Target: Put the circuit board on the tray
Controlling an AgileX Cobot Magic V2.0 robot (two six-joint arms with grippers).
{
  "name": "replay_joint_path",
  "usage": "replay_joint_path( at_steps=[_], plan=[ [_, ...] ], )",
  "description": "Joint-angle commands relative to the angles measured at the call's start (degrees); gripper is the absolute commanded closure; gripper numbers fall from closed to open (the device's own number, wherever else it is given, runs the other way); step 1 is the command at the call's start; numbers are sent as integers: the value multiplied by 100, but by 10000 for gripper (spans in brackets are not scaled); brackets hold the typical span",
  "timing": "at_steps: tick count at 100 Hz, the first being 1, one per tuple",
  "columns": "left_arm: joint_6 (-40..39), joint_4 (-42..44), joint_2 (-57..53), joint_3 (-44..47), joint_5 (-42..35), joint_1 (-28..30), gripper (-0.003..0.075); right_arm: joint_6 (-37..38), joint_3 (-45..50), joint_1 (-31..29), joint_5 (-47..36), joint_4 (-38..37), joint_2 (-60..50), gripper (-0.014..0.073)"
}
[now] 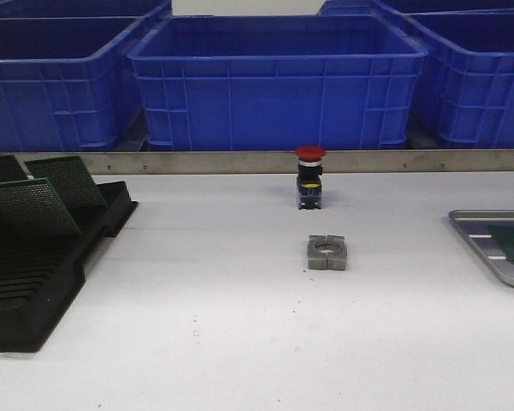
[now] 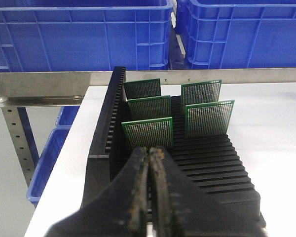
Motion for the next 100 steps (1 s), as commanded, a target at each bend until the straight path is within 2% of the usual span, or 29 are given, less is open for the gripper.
replay_joint_path(
  at_steps=[1, 61, 77, 82, 87, 100],
  plan=[
    [-75, -61, -185, 166, -398, 21, 737, -26, -151, 1, -300, 93, 67, 661],
    [-75, -61, -185, 166, -398, 21, 737, -26, -151, 1, -306, 93, 67, 661],
    [-75, -61, -185, 166, -398, 21, 737, 19, 15, 1, -917, 77, 67, 661],
    [-75, -61, -185, 166, -398, 21, 737, 248, 144, 1, -1120, -125, 67, 661],
    [-75, -61, -185, 166, -398, 21, 737, 726, 300, 1, -1253, -715, 67, 661],
    [-75, -61, -185, 166, -398, 21, 737, 3046, 803, 1, -1408, -2805, 47, 661]
  ],
)
